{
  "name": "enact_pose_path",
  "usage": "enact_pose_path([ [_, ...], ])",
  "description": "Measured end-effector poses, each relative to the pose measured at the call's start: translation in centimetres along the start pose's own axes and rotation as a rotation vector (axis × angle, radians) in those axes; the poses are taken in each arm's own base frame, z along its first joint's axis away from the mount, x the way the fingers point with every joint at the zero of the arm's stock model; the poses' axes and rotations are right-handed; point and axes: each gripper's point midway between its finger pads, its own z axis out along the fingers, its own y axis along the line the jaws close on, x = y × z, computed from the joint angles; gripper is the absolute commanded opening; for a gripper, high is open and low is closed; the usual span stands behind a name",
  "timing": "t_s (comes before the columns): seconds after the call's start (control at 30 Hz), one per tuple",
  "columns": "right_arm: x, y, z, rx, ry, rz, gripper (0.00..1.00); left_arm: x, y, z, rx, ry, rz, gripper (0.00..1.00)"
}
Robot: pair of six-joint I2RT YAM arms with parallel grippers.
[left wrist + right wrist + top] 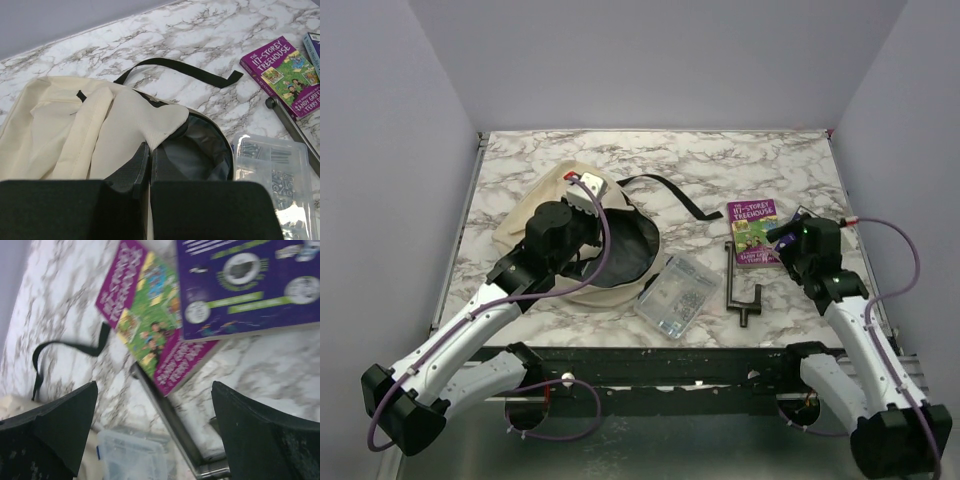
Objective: Pack the student bag
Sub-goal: Pick up the book from the center of the board.
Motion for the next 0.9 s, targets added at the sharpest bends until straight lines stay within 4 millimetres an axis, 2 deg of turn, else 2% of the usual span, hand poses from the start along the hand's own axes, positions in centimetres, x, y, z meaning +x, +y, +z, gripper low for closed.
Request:
enact_pose_path([
  [0.1,-1.2,-4.3,0.4,0.074,-0.034,0.135,1.00,0.1,-0.5,0.0,0.013,0.001,0.004,0.00],
  [0.2,-1.2,-6.2,0.3,0.084,-0.032,0.243,1.00,0.2,-0.9,-0.1,0.024,0.003,0.008,0.00],
  [0.33,-0.2,-7.5,0.5,0.066,-0.013,0.342,1.00,0.4,-1.3,-0.2,0.032,0.006,0.017,0.00],
  [0.47,0.5,-7.8,0.7,0.009,-0.026,0.424,0.99,0.5,-1.4,-0.2,0.035,0.008,0.025,0.00],
  [0.57,1.2,-8.2,1.6,-0.022,-0.029,0.486,0.99,0.5,-1.5,-0.2,0.038,0.007,0.028,0.00],
  [0.73,2.8,-10.3,3.4,-0.032,-0.051,0.578,0.98,0.7,-1.8,-0.4,0.042,0.006,0.033,0.00],
  [0.9,2.5,-11.0,4.5,-0.059,-0.094,0.658,0.98,0.9,-2.3,-0.5,0.047,0.006,0.047,0.00],
])
